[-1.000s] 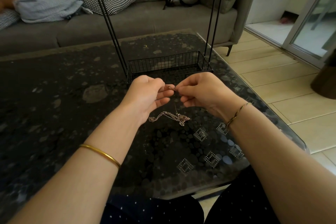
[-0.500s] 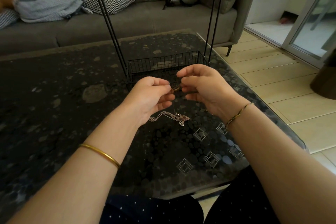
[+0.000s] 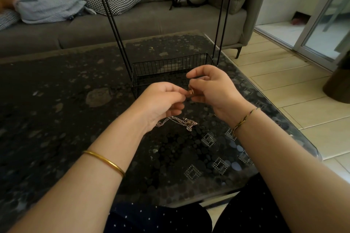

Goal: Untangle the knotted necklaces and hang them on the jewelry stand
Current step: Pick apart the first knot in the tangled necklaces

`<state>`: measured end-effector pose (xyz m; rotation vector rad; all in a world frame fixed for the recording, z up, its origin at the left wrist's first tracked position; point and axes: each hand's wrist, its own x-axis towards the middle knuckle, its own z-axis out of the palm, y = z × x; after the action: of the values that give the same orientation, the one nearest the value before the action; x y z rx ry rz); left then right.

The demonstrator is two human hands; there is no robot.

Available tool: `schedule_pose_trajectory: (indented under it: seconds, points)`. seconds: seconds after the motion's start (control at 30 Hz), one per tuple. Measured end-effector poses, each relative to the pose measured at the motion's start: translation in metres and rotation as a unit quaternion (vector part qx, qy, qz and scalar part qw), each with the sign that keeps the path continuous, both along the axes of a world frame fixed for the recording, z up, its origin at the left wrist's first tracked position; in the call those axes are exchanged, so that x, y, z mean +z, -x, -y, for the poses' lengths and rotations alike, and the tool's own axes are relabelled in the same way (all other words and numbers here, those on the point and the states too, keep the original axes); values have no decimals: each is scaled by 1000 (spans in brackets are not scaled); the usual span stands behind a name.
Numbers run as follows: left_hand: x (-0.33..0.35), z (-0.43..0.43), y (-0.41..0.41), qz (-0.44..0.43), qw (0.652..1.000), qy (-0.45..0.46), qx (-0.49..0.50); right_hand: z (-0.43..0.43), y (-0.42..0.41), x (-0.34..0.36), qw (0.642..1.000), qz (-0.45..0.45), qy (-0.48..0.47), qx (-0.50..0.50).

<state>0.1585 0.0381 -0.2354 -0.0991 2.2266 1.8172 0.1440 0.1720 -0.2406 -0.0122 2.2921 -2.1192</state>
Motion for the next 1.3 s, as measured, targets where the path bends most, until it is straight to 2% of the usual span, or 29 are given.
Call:
schedule_pose_trajectory:
  seconds: [0.13, 0.33, 0.5, 0.6, 0.73, 0.83, 0.93, 1.07, 1.17, 1.23, 1.3]
  points:
    - [1, -1, 0, 17, 999, -49, -1, 1, -1, 0, 1000, 13, 8, 3]
    - [-2, 2, 2, 9, 999, -49, 21, 3, -2, 2, 992, 63, 103, 45]
    - [-4, 4, 4, 26, 997, -53, 40, 2, -3, 5, 986, 74, 139, 58]
    - [-4, 3, 6, 29, 997, -42, 55, 0, -2, 5, 987, 79, 127, 56]
    - [-6, 4, 10, 23, 995, -21, 90, -5, 0, 3, 997, 60, 40, 39]
    - [-7, 6, 11, 15, 995, -4, 102, -9, 4, -1, 995, 28, -95, 12]
    - [-6, 6, 11, 2, 995, -6, 104, -10, 6, -6, 971, -16, -237, -7]
    - [-5, 4, 9, -14, 995, -21, 92, -9, 6, -5, 956, -44, -289, -9]
    - [-5, 4, 9, -37, 994, -15, 102, -8, 5, -2, 971, -35, -235, -18]
    - [-5, 5, 10, -44, 993, -1, 109, -8, 3, 1, 992, -2, -118, -33]
    - [-5, 6, 9, -46, 994, 20, 102, -8, 3, 4, 999, 30, 6, -41]
